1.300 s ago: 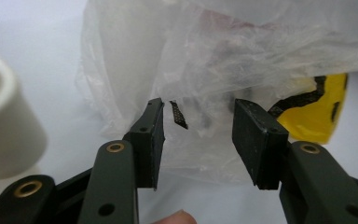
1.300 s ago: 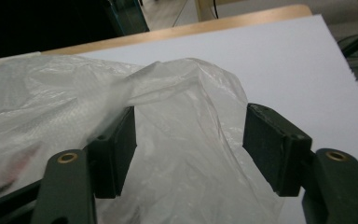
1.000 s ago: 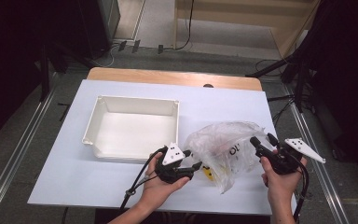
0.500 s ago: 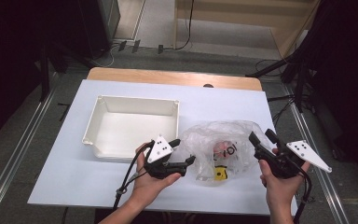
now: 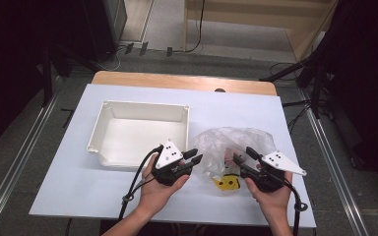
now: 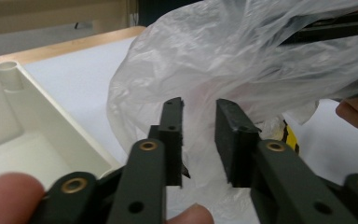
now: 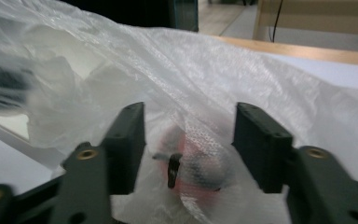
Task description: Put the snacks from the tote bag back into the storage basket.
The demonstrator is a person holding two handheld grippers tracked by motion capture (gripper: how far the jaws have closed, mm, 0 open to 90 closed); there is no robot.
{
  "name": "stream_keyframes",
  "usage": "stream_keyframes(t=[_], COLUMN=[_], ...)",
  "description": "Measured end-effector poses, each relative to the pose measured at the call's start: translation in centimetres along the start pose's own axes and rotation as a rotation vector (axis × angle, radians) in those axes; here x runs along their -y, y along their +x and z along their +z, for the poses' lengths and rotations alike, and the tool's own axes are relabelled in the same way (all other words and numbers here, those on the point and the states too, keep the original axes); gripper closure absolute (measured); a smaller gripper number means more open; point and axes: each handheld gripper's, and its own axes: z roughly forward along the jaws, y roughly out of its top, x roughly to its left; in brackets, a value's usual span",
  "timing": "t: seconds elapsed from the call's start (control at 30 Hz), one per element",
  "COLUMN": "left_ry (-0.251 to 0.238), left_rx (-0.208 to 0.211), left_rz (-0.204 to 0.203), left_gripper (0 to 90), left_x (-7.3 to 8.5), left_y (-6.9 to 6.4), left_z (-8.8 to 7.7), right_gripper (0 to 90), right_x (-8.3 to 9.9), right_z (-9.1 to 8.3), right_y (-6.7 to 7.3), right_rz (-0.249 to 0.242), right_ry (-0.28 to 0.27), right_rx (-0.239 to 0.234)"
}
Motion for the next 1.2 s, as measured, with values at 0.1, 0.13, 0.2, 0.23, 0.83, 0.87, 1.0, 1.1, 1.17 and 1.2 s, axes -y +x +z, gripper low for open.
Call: stream_keyframes(t=[0.1,0.13,0.2,0.23,0.83,0.87,1.0,1.1,1.17,1.2], left_ry=[0.013,0.019,0.027,0.033,0.062,0.056,0.042,0.029,0.013,0.003], left_rx=[0.002,0.001,0.002,0.002,0.008,0.006,-0.008,-0.021,-0.027,-0.031], left_rz=[-0.014,-0.017,-0.031,-0.035,-0.098,-0.105,-0.120,-0.134,-0.147,-0.151], left_gripper=[83.5,84.5,85.5,85.7,64.5,63.1,62.4,62.1,61.3,60.7], left_x=[0.1,0.1,0.2,0.3,0.8,0.8,0.7,0.5,0.3,0.2], left_y=[0.2,0.3,0.4,0.6,2.3,2.4,3.1,3.7,4.0,4.0], left_z=[0.2,0.3,0.5,0.6,0.8,0.7,0.1,-0.3,-0.6,-0.8], right_gripper=[33.5,32.8,33.2,33.8,58.4,58.7,65.0,74.3,81.8,85.3], right_x=[0.8,0.9,1.4,1.6,2.1,2.1,1.9,1.5,1.2,1.0], right_z=[0.9,1.0,1.3,1.4,-0.6,-0.7,-1.0,-1.4,-1.5,-1.5], right_y=[0.2,0.2,0.3,0.4,-0.8,-1.0,-1.5,-1.8,-2.3,-2.5], right_rz=[0.019,0.026,0.016,0.010,0.082,0.091,0.108,0.132,0.155,0.172], right_ry=[0.035,0.045,0.064,0.072,0.043,0.033,0.001,-0.008,-0.016,-0.018], right_rx=[0.022,0.029,0.072,0.090,0.059,0.054,0.054,0.043,-0.003,-0.026])
